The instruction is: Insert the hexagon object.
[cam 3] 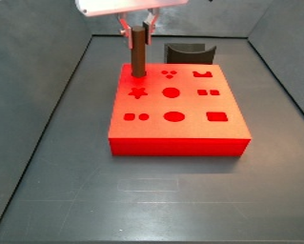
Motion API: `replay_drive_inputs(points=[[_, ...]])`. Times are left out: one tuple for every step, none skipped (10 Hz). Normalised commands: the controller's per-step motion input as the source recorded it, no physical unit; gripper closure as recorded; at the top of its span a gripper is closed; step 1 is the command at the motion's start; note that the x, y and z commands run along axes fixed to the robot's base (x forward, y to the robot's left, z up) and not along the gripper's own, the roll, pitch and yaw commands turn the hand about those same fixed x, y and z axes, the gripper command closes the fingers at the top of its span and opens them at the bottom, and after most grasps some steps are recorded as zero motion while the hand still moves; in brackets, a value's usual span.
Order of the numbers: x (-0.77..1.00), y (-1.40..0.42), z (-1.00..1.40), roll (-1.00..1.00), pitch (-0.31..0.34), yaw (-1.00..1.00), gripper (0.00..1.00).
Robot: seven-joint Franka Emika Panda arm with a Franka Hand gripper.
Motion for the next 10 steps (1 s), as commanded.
replay_drive_inputs(points=[[-0.02, 0.0, -0.27, 0.02, 0.0, 0.04, 1.0], [0.0, 0.0, -0.25, 0.02, 0.0, 0.0, 1.0], [0.0, 0.0, -0.03, 0.0, 0.0, 0.0, 1.0], [0.0, 0.04, -0.64, 0.0, 0.0, 0.0, 1.0], [0.0, 0.0, -1.0, 0.13, -0.027, 0.0, 1.0], [0.0, 0.0, -1.0, 0.13, -0.011, 0.0, 1.0], [0.0, 0.0, -1.0, 0.17, -0.004, 0.0, 1.0], [0.0, 0.0, -0.83, 0.28, 0.0, 0.0, 1.0], [0.0, 0.0, -0.59, 0.36, 0.007, -0.03, 1.0], [-0.08, -0.1, -0.54, 0.4, 0.0, 0.0, 1.0]])
